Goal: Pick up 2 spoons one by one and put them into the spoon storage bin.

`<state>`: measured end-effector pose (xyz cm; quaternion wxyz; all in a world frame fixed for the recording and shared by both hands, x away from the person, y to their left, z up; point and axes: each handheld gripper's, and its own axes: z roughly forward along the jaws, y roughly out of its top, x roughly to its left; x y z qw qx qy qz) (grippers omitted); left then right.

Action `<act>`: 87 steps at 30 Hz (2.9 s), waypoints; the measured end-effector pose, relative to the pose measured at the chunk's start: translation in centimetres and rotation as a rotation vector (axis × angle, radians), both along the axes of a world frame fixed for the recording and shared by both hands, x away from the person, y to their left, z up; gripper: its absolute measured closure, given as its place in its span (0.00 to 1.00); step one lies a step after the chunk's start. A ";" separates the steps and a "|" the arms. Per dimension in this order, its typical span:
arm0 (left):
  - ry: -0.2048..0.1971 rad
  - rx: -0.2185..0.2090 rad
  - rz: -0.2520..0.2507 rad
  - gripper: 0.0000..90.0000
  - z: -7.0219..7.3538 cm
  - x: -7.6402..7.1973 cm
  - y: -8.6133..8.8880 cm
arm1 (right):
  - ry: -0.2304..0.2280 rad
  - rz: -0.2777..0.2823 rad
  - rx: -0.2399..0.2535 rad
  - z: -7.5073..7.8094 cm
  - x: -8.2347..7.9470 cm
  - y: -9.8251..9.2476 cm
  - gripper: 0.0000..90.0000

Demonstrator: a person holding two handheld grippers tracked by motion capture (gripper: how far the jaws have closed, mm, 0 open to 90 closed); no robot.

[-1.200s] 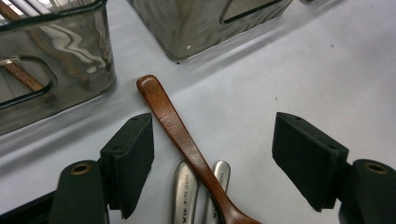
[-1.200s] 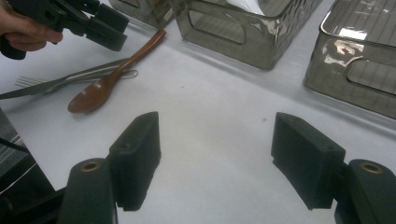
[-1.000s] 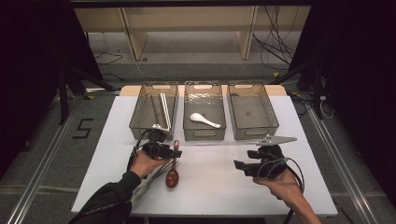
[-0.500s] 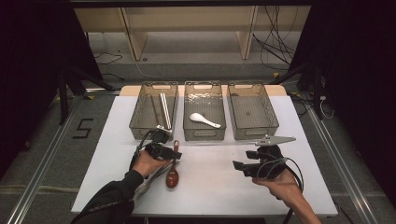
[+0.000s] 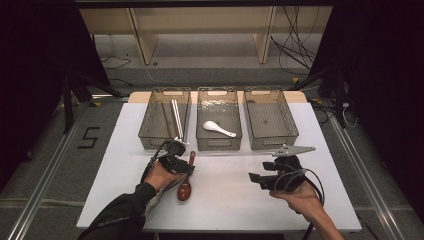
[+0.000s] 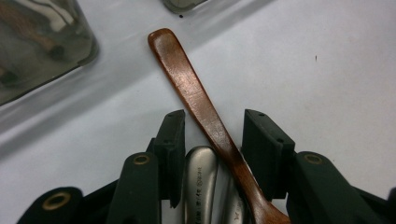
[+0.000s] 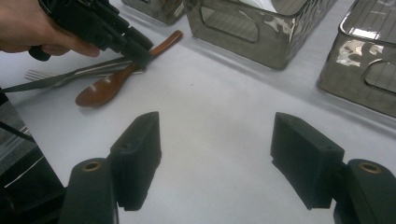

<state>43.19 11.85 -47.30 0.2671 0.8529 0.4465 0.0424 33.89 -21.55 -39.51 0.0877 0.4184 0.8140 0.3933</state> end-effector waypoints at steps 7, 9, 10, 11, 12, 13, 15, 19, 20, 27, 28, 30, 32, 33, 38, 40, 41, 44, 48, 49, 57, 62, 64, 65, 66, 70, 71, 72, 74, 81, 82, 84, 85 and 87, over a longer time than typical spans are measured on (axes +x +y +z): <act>-0.009 0.011 -0.017 0.62 0.0 0.1 -0.5 | -0.001 0.003 -0.001 0.0 0.1 0.1 0.38; -0.020 0.022 -0.025 0.65 0.0 0.0 -0.5 | -0.001 0.005 -0.001 0.0 0.1 0.2 0.38; -0.022 0.024 -0.029 0.66 0.0 0.0 -0.5 | -0.002 0.005 -0.001 0.0 0.1 0.2 0.38; -0.025 0.020 -0.027 0.67 0.0 0.1 -0.5 | -0.002 0.004 -0.001 0.0 0.1 0.2 0.38; -0.027 0.020 -0.028 0.68 -0.1 0.1 -0.5 | -0.001 0.005 -0.001 0.0 0.1 0.2 0.38; -0.028 0.032 -0.036 0.69 0.0 0.1 -0.6 | -0.002 0.005 -0.002 0.0 0.2 0.2 0.38; -0.033 0.033 -0.040 0.71 0.0 0.2 -0.7 | 0.000 0.005 -0.001 0.0 0.2 0.2 0.38; -0.037 0.028 -0.046 0.74 0.0 0.3 -1.0 | -0.002 0.009 -0.002 0.0 0.2 0.3 0.38; -0.036 0.027 -0.048 0.74 0.0 0.3 -1.0 | -0.002 0.010 -0.002 0.0 0.2 0.3 0.38; -0.011 -0.013 -0.060 0.80 0.0 0.4 -1.4 | -0.003 0.008 -0.002 0.0 0.2 0.3 0.38; -0.007 -0.015 -0.061 0.81 0.0 0.4 -1.5 | -0.004 0.008 -0.001 0.0 0.2 0.3 0.38; 0.012 -0.036 -0.069 0.83 0.0 0.3 -1.6 | -0.004 0.007 0.000 0.0 0.2 0.2 0.38; 0.015 -0.044 -0.067 0.84 0.0 0.3 -1.8 | -0.005 0.006 0.001 0.1 0.2 0.2 0.38; 0.017 -0.047 -0.069 0.84 0.1 0.2 -1.8 | -0.005 0.005 0.000 0.1 0.2 0.1 0.38; 0.017 -0.052 -0.087 0.87 0.2 0.0 -2.2 | -0.006 0.005 0.001 0.0 0.2 0.1 0.38; 0.014 -0.050 -0.089 0.87 0.2 0.0 -2.2 | -0.005 0.004 0.000 0.1 0.2 0.1 0.38; 0.014 -0.051 -0.090 0.88 0.2 0.0 -2.3 | -0.005 0.004 0.000 0.1 0.2 0.1 0.38; 0.016 -0.053 -0.091 0.88 0.2 0.0 -2.2 | -0.006 0.005 0.000 0.1 0.2 0.1 0.38; 0.021 -0.061 -0.090 0.88 0.2 0.1 -2.1 | -0.007 0.005 0.000 0.1 0.2 0.1 0.38; 0.020 -0.061 -0.090 0.88 0.2 0.1 -2.1 | -0.007 0.004 -0.001 0.1 0.2 0.1 0.38; 0.038 -0.046 -0.097 0.86 -0.1 0.0 -2.4 | -0.007 0.003 -0.001 0.1 0.2 0.0 0.39; 0.040 -0.035 -0.100 0.85 0.0 0.0 -2.5 | -0.008 0.003 -0.001 0.0 0.2 0.0 0.39; 0.041 -0.033 -0.103 0.85 0.0 0.0 -2.5 | -0.008 0.004 -0.001 0.1 0.3 0.0 0.39; 0.041 -0.034 -0.103 0.85 -0.1 0.0 -2.5 | -0.009 0.004 -0.001 0.1 0.3 0.0 0.39; 0.040 -0.035 -0.103 0.85 -0.1 -0.1 -2.5 | -0.009 0.004 -0.002 0.0 0.3 0.0 0.39; 0.032 -0.035 -0.119 0.87 0.0 -0.2 -2.5 | -0.008 0.003 -0.001 0.1 0.3 0.0 0.39; 0.028 -0.035 -0.120 0.87 0.0 -0.2 -2.5 | -0.008 0.004 -0.001 0.1 0.3 0.0 0.39; 0.024 -0.039 -0.119 0.87 0.0 -0.3 -2.5 | -0.008 0.004 0.000 0.1 0.3 0.0 0.39; 0.030 -0.058 -0.114 0.88 0.0 -0.2 -2.4 | -0.008 0.003 -0.001 0.1 0.3 0.0 0.39; 0.014 -0.112 -0.098 0.94 0.9 0.0 -1.7 | -0.009 -0.001 0.004 0.1 0.3 -0.1 0.39; 0.024 -0.112 -0.108 0.94 1.0 0.1 -1.6 | -0.009 -0.001 0.004 0.1 0.3 -0.1 0.39; 0.029 -0.105 -0.113 0.94 0.5 0.0 -1.8 | -0.008 0.000 0.003 0.1 0.3 -0.1 0.39; 0.027 -0.099 -0.117 0.94 0.5 0.0 -1.8 | -0.007 0.001 0.002 0.1 0.3 -0.1 0.39; 0.021 -0.086 -0.119 0.94 0.6 -0.1 -2.1 | -0.008 0.002 0.002 0.1 0.3 0.0 0.39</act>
